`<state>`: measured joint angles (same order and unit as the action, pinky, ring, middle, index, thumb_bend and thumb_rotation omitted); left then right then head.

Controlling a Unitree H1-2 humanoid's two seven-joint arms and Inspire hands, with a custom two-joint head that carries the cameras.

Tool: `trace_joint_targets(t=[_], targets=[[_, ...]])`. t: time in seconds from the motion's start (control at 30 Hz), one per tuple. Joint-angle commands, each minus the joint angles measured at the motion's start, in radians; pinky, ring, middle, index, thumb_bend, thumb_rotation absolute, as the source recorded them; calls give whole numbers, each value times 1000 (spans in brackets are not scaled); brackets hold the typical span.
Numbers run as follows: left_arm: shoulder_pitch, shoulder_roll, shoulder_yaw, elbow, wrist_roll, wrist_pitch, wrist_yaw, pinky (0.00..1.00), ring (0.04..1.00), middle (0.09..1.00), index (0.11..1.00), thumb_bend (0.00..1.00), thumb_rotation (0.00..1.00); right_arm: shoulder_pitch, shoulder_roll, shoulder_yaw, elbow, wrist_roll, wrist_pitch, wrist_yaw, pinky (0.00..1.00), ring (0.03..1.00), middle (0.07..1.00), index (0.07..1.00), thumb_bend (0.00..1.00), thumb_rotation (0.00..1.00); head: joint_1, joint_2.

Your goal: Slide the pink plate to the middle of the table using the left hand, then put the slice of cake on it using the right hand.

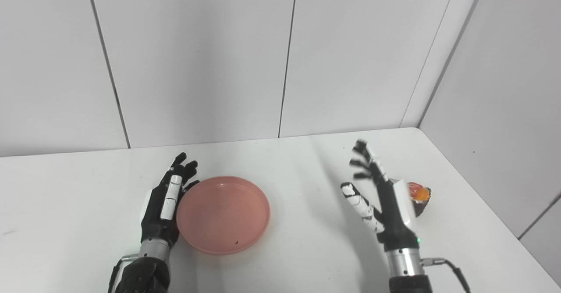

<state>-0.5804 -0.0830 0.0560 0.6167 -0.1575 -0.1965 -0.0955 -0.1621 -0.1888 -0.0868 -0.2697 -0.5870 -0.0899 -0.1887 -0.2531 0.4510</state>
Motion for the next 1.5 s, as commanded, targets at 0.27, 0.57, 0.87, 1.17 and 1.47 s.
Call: trace_joint_targets(t=[0.27,0.57,0.87,1.17,1.47], targets=[[1,-8,-9,55,2,1,-10,817,901,859,900,809,820,-83,-224,-66,-137,-234,310,254,682,876,918,898,936,863,11,-7],[-9,-15,-13,73,7,-2,-3,804,894,858,909,785,816,-115,-428,-75,-160,-337,519,593,652,899,919,865,1000,712,20,-11],[-8,-11,-20,82,17,-12,-2,801,889,868,944,761,825,-158,-541,2,-49,-384,541,759,676,889,883,843,1000,661,20,-10],[-8,-12,-27,87,31,-10,7,778,868,863,954,736,823,-169,-581,49,130,-342,489,703,875,896,891,868,1000,778,20,-9],[-8,-12,-35,95,44,-15,14,766,860,858,955,713,822,-183,-594,81,325,-276,419,585,896,902,895,887,1000,845,24,-6]])
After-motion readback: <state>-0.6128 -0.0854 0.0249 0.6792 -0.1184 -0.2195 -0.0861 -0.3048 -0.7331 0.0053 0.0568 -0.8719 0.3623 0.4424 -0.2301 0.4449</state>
